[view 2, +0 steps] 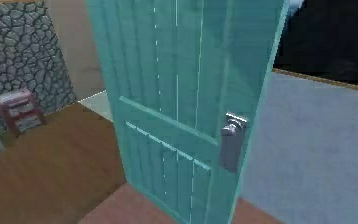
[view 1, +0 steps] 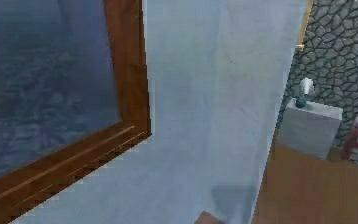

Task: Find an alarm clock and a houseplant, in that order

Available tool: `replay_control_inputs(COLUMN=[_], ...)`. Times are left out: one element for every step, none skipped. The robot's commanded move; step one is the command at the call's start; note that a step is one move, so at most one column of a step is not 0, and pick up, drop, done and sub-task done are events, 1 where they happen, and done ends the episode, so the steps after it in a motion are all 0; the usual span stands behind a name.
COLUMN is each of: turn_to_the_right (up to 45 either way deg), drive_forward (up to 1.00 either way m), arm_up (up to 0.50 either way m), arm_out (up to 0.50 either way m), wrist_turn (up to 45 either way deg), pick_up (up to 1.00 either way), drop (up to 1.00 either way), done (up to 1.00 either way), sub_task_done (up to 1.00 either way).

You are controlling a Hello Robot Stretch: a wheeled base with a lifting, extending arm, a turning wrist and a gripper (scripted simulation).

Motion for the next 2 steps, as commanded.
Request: replay_control_inputs(turn_to_the_right=[45.0, 3.0], drive_forward=[0.00, 0.00], arm_up=[0.00, 0.00], arm_out=[0.00, 0.00], wrist_turn=[0.0, 0.0], pick_up=[0.00, 0.00], drop=[0.00, 0.00], done=[0.00, 0.00], sub_task_done=[0.00, 0.00])
